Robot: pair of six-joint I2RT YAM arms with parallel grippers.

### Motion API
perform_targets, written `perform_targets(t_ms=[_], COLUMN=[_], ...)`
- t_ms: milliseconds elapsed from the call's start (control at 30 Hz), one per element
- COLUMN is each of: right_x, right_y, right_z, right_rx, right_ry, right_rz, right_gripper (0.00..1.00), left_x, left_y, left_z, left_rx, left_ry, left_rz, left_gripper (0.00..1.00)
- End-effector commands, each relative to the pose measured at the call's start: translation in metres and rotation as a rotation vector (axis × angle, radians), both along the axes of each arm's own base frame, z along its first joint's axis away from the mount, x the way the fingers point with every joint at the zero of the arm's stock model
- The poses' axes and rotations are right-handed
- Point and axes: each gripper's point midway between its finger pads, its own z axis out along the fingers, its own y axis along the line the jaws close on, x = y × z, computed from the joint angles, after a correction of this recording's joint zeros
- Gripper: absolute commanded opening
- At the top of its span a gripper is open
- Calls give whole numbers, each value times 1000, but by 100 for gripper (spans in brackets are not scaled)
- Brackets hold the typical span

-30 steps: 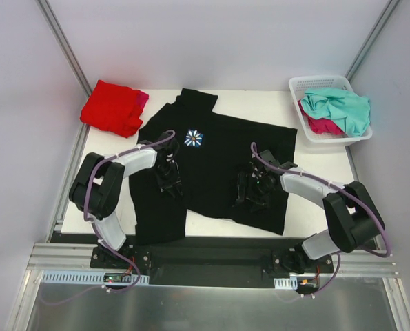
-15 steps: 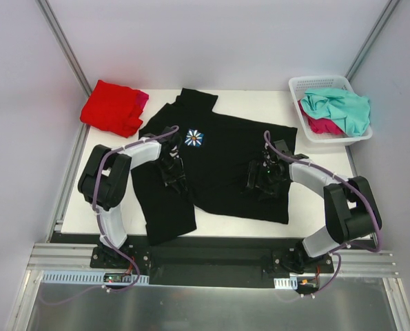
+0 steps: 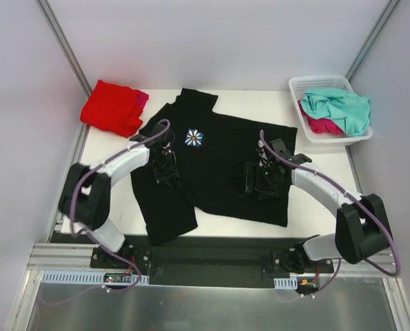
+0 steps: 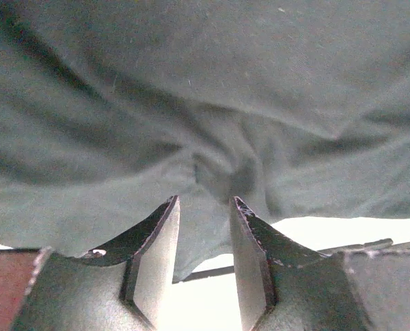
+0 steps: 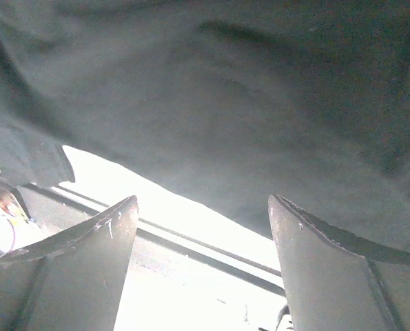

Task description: Fold and stack the t-shirts

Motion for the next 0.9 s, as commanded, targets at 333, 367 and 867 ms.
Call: perform_targets(t_ms=[333, 367, 867], right_x=[-39, -41, -44], right_y=[9, 9, 11], right_z=[24, 24, 15], right_rx=[-72, -71, -76], right_ry=[-86, -85, -73], right_rz=[137, 141, 147], right_gripper=[80, 80, 80], left_x=[-115, -123, -218], left_y=[48, 50, 97], left_z=[20, 18, 23], left_rx=[161, 179, 257], left_ry=[-88, -72, 66], left_rz=[67, 57, 65], left_gripper=[34, 34, 30])
